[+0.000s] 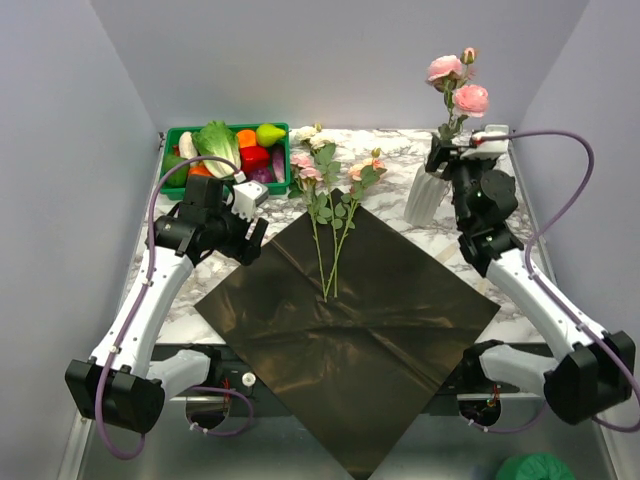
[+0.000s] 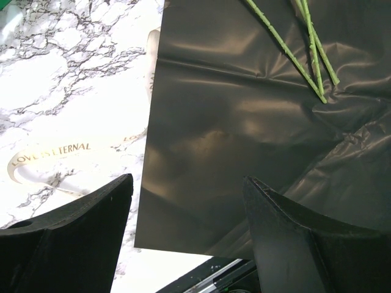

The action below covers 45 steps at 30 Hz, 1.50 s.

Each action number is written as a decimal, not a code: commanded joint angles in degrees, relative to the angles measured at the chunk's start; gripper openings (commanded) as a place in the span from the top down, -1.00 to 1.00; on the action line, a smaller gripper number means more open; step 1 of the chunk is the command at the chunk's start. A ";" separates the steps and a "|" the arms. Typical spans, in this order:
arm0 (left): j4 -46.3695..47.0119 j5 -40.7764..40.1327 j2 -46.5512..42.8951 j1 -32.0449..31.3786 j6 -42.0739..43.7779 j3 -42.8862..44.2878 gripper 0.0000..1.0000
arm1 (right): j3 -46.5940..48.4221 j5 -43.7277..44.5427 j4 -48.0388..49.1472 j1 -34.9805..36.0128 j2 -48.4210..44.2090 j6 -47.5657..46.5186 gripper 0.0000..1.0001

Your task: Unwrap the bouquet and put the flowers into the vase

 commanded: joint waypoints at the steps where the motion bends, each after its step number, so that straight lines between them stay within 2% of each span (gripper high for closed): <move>1: 0.11 0.66 -1.24 0.38 -1.31 1.63 -0.62 | -5.02 0.57 -8.57 4.15 -6.80 4.10 -0.68; 6: 0.19 1.10 -2.11 0.38 -1.83 1.54 -0.62 | -11.69 1.72 -16.66 10.46 -17.25 9.63 -0.70; 12: 0.02 0.93 -3.17 0.38 -1.75 0.22 -0.62 | -13.19 3.92 -27.65 19.60 -19.21 15.25 -0.68; 19: -0.07 0.58 -5.01 0.38 -1.40 -1.01 -0.67 | -5.12 4.36 -39.78 22.70 -5.34 23.25 -0.60; 25: -0.25 -0.47 -6.77 0.38 -0.17 -0.74 -0.78 | 8.66 2.07 -47.33 22.70 10.56 33.08 -0.68; 26: 0.36 -1.09 -7.29 0.38 -0.17 -1.18 -0.80 | 10.78 1.46 -51.09 22.53 12.85 36.84 -0.64; 27: 1.06 -1.53 -8.08 0.38 -0.25 -1.53 -0.84 | 15.84 1.02 -53.04 22.52 18.35 37.58 -0.56; 29: 3.09 -2.84 -10.28 0.38 0.01 -2.67 -0.96 | 20.70 0.23 -59.17 22.44 23.66 38.11 -0.54; 31: 4.14 -3.20 -12.12 0.38 0.10 -3.64 -0.97 | 27.11 0.31 -62.98 22.52 31.02 38.55 -0.62; 33: 4.24 -2.94 -12.83 0.38 1.24 -4.52 -0.97 | 29.77 -0.21 -64.92 22.44 34.83 38.73 -0.81; 36: 3.89 -3.29 -12.84 0.38 2.20 -5.49 -0.97 | 34.43 -0.04 -67.12 22.44 39.67 39.43 -0.99; 45: 3.18 -3.81 -11.43 0.38 3.44 -6.19 -0.97 | 47.08 2.25 -73.45 22.18 51.09 40.83 -0.99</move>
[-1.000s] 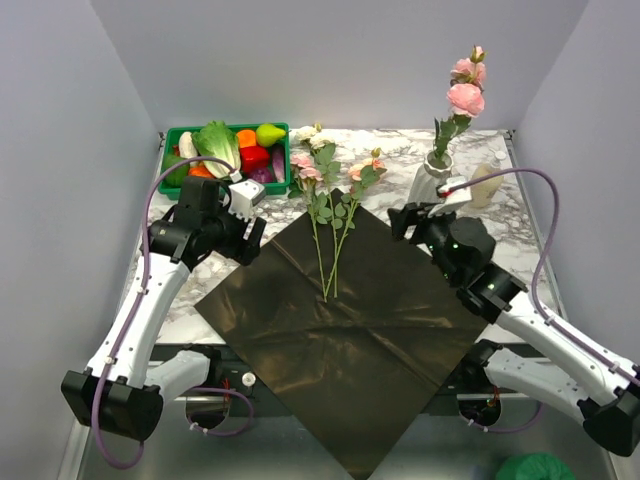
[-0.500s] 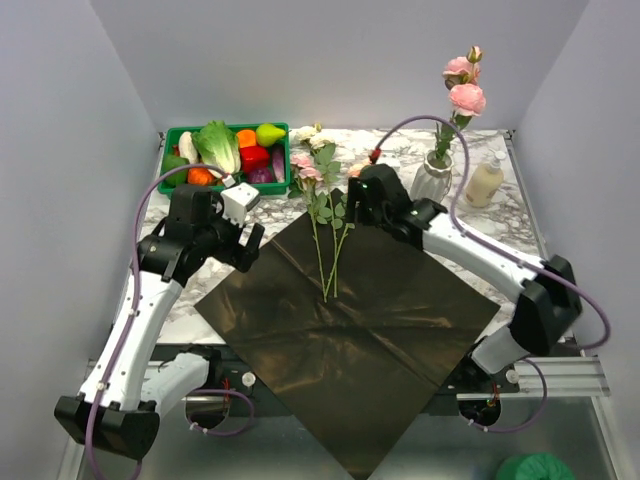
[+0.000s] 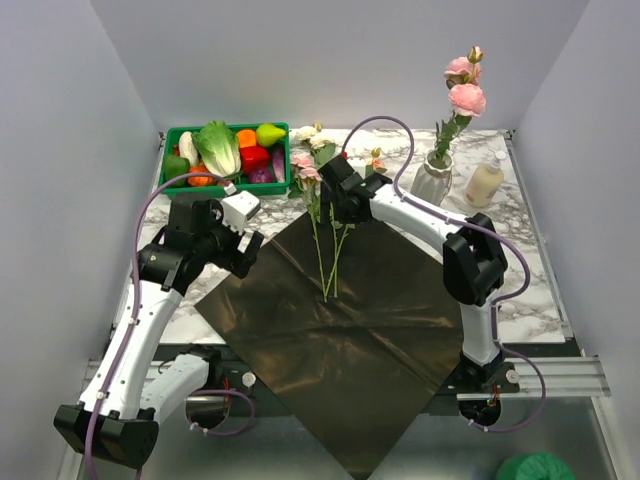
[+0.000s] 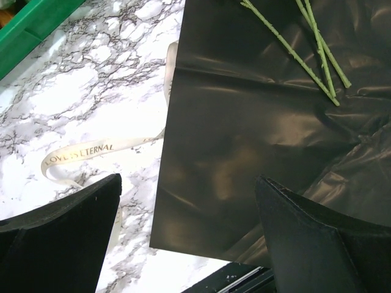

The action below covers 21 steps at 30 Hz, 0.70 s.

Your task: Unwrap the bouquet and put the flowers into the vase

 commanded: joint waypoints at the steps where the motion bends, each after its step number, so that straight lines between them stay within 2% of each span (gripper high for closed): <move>1: 0.91 -3.16 -0.28 0.46 0.66 -0.84 -0.97 | 6.20 1.00 -5.61 -0.12 4.70 1.80 -0.99; 6: 1.35 -3.43 -0.64 0.55 0.92 -2.33 -0.97 | 6.65 -2.77 -4.21 -1.17 6.02 2.85 -0.99; 21: 0.56 -4.40 -2.04 0.64 2.07 -2.33 -0.97 | 5.85 -5.24 -3.67 -4.86 7.52 4.26 -0.70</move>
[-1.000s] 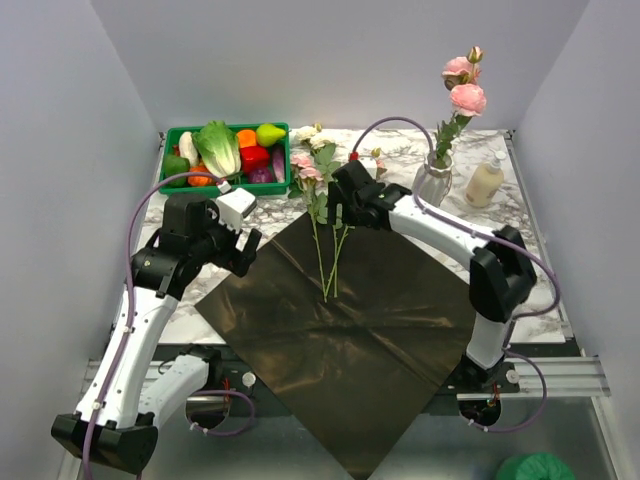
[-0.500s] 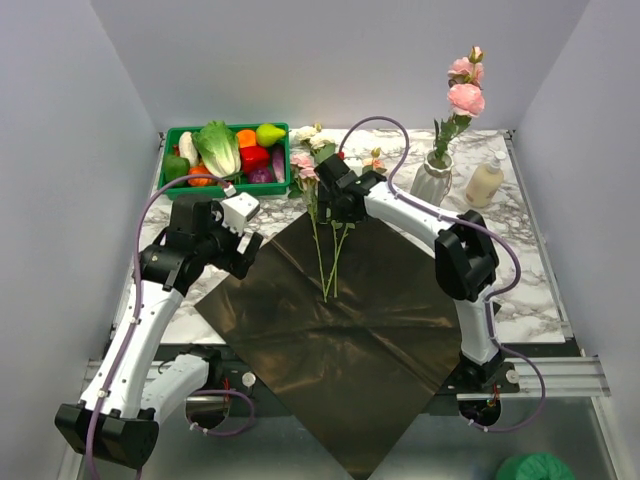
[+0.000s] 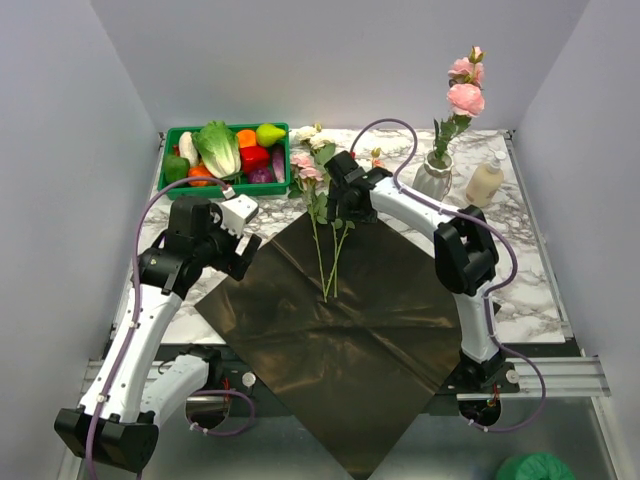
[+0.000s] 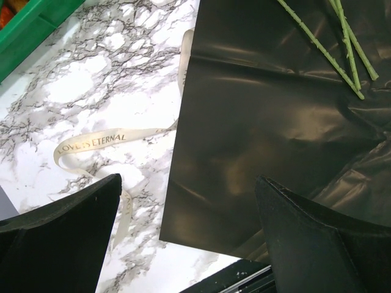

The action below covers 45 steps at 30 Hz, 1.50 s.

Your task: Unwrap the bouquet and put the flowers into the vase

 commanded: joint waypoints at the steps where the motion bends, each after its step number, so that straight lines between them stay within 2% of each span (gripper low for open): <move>1: -0.29 -1.25 -0.95 0.38 0.73 -0.21 -0.97 | 0.13 -1.15 -0.61 -1.26 0.90 1.13 -0.69; 15: -1.61 -1.25 -0.16 0.38 1.43 1.63 -0.97 | 8.47 0.60 -3.69 -3.46 7.40 1.22 -0.18; 28: -4.07 -0.55 -1.21 0.38 1.79 2.77 -0.97 | 5.23 -0.45 -3.60 -3.99 10.21 2.98 -0.11; 32: -4.86 -0.55 -1.47 0.38 1.88 3.30 -0.97 | 2.68 -0.63 -1.67 -3.90 8.55 3.51 0.06; 35: -5.30 -0.55 -1.83 0.38 1.88 3.65 -0.97 | 1.71 -0.54 -0.36 -3.90 6.62 3.07 0.30; 36: -5.48 -0.46 -2.00 0.38 1.70 3.57 -0.97 | 1.01 -0.54 -0.09 -3.90 6.00 2.72 0.49; 39: -5.57 -0.28 -2.53 0.38 1.35 3.48 -0.97 | -0.39 0.25 1.05 -3.98 2.93 2.19 0.83; 41: -5.66 -0.20 -2.79 0.38 1.26 3.57 -0.97 | -1.27 1.04 1.84 -3.98 1.08 1.84 0.96; 45: -5.83 -0.20 -2.44 0.38 1.44 4.09 -0.97 | -3.03 2.10 4.39 -3.90 -4.28 0.00 0.99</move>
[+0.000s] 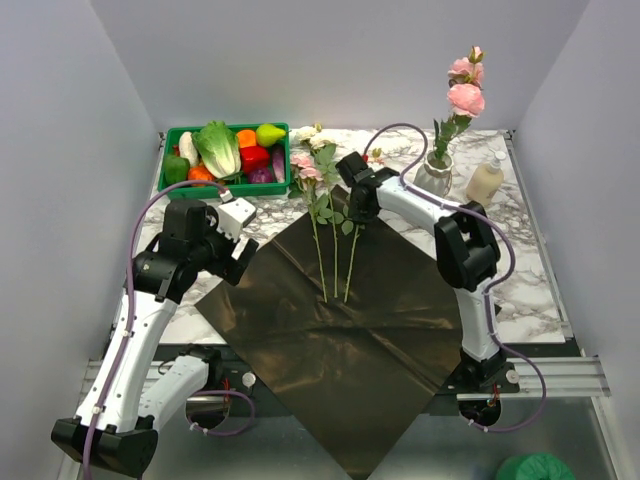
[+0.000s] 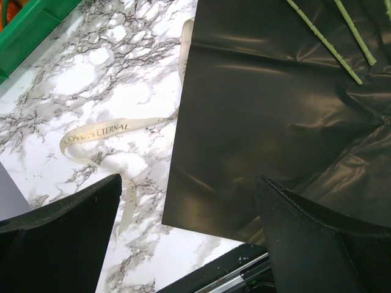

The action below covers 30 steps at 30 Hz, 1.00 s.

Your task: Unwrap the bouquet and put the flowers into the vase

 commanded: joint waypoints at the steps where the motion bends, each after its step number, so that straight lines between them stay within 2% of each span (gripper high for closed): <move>1: -0.96 0.13 -0.11 0.38 0.06 1.97 -0.97 | -1.50 2.53 3.94 -0.12 -9.57 -2.54 0.99; 8: 0.10 -0.05 1.30 0.38 -1.17 2.15 -0.97 | -2.03 1.75 13.23 -0.12 -22.22 -12.64 0.99; 12: 0.54 0.13 1.39 0.38 -1.17 1.62 -0.97 | -2.65 0.69 19.65 -0.12 -29.52 -24.13 0.99; 17: 0.80 -0.04 1.22 0.38 -0.73 0.74 -0.97 | -3.88 6.04 30.64 -0.12 -38.93 -36.98 0.99; 18: 0.89 -0.13 1.22 0.38 -0.64 0.40 -0.97 | -4.23 6.57 35.97 -0.12 -40.34 -42.83 0.99; 20: 1.50 -0.40 1.13 0.38 -0.38 -0.05 -0.97 | -5.11 8.85 41.53 -0.12 -43.77 -47.61 0.99; 21: 1.59 -0.31 1.13 0.38 -0.38 -0.40 -0.97 | -5.29 10.08 47.91 -0.12 -44.48 -53.12 0.99; 24: 2.12 0.13 1.48 0.38 -0.73 -0.58 -0.97 | -5.99 16.76 59.69 -0.38 -45.36 -63.32 0.99; 27: 2.38 0.65 2.09 0.38 -0.91 -0.23 -0.97 | -10.46 20.29 72.26 -1.87 -45.80 -70.28 0.99; 30: 2.56 0.83 2.10 0.38 -0.65 -0.13 -0.97 | -14.42 21.17 77.84 -4.85 -46.07 -70.84 0.99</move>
